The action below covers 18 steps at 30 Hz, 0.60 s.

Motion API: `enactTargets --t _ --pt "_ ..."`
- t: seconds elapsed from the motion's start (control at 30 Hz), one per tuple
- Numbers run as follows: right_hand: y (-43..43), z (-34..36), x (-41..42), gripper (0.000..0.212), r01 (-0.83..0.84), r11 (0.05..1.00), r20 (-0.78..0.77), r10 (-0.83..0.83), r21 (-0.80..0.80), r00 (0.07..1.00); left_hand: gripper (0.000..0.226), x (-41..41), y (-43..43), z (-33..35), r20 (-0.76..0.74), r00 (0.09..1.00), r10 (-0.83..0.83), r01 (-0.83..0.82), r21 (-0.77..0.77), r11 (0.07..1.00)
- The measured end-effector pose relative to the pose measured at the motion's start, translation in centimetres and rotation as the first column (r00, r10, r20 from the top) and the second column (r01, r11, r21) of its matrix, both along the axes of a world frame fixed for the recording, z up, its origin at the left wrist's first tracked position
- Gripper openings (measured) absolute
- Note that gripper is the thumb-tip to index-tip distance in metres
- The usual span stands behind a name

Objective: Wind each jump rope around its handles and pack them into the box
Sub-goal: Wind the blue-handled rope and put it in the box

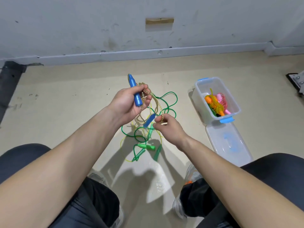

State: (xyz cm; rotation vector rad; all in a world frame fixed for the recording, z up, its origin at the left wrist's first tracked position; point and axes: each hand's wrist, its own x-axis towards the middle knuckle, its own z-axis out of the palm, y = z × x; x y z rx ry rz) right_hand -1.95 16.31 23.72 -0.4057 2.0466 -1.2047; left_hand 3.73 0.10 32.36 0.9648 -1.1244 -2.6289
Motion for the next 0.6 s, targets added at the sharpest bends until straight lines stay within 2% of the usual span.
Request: enactTargets --t 0.13,0.2,0.27,0.3,0.37,0.5,0.53,0.6 --pt "0.02 -0.89 0.46 0.063 -0.008 0.998 0.088 0.003 0.057 0.996 0.02 0.12 -0.03 0.18 0.033 0.999 0.021 -0.023 0.063 0.998" --pt "-0.1 -1.29 0.59 0.075 0.018 0.997 0.081 -0.024 0.073 0.996 0.019 0.03 0.17 0.26 0.041 0.999 0.013 -0.017 0.105 0.994" --pt "-0.27 -1.39 0.54 0.078 0.067 0.994 0.145 -0.078 0.083 0.986 0.019 -0.16 0.34 0.39 0.036 0.999 0.004 -0.009 0.134 0.991" --pt "-0.36 -1.34 0.49 0.076 0.083 0.993 0.211 -0.098 0.081 0.973 0.019 -0.27 0.41 0.5 0.034 0.999 0.001 -0.006 0.145 0.989" --pt "-0.34 -1.04 0.36 0.055 0.08 0.994 0.315 -0.101 0.08 0.944 0.02 -0.49 0.58 0.67 0.028 1.0 -0.002 -0.002 0.162 0.987" --pt "-0.18 -1.02 0.1 0.011 0.034 0.999 0.377 -0.041 0.027 0.925 0.021 -0.65 0.57 0.69 0.028 1.0 0.007 -0.012 0.198 0.98" --pt "-0.19 -1.08 0.11 0.007 0.025 1.0 0.376 -0.029 0.015 0.926 0.021 -0.65 0.54 0.71 0.029 0.999 0.013 -0.018 0.202 0.979" --pt "-0.15 -1.14 0.28 0.012 0.02 1.0 0.351 -0.022 0.011 0.936 0.021 -0.65 0.33 0.8 0.03 0.999 0.032 -0.037 0.204 0.978"
